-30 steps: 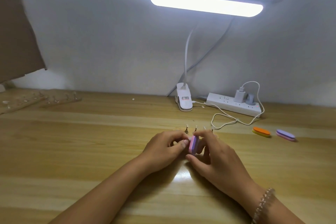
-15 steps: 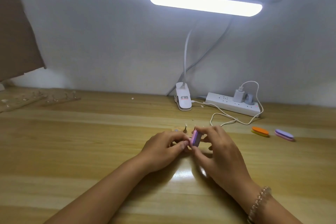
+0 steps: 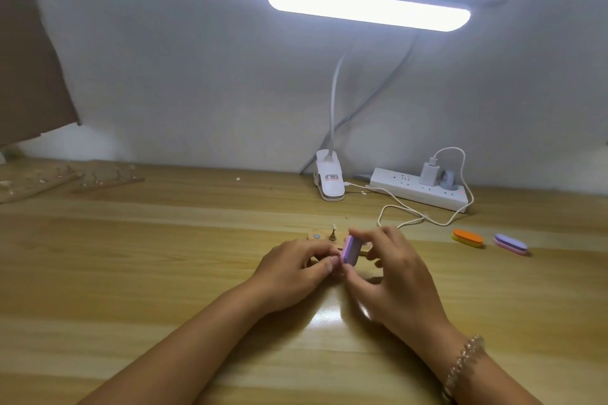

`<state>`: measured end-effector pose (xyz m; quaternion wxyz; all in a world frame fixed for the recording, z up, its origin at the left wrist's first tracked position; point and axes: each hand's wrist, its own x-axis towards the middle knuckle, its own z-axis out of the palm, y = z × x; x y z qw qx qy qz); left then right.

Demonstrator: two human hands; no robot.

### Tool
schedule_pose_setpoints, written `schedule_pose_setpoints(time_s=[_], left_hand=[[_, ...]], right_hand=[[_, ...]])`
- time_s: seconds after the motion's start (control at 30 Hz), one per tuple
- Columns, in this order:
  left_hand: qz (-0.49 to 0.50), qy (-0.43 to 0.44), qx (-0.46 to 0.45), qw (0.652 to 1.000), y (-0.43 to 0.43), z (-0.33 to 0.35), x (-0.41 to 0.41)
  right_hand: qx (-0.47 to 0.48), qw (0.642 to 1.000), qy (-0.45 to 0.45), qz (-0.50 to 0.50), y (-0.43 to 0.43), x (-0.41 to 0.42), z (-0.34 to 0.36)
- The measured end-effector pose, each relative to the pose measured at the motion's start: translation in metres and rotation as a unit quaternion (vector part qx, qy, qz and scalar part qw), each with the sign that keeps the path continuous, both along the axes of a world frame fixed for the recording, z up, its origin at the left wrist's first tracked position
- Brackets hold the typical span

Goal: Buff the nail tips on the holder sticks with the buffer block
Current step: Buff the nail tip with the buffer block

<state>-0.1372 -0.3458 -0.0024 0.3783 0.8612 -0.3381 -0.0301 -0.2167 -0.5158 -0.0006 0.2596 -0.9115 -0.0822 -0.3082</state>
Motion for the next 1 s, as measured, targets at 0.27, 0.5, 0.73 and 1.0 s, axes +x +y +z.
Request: schedule_pose_setpoints(time_s=[0.27, 0.5, 0.73, 1.0], left_hand=[[-0.002, 0.002, -0.007, 1.000, 0.000, 0.000, 0.001], [0.006, 0.002, -0.019, 1.000, 0.000, -0.001, 0.002], [0.007, -0.002, -0.012, 1.000, -0.001, 0.000, 0.001], [-0.001, 0.019, -0.055, 0.998, -0.001, 0.002, -0.001]], right_hand=[[0.001, 1.000, 0.006, -0.007, 0.000, 0.001, 0.000], [-0.020, 1.000, 0.009, -0.014, 0.001, 0.000, -0.002], [-0.011, 1.000, 0.004, -0.029, 0.000, 0.001, -0.001], [0.042, 0.997, 0.000, -0.068, -0.005, 0.005, -0.002]])
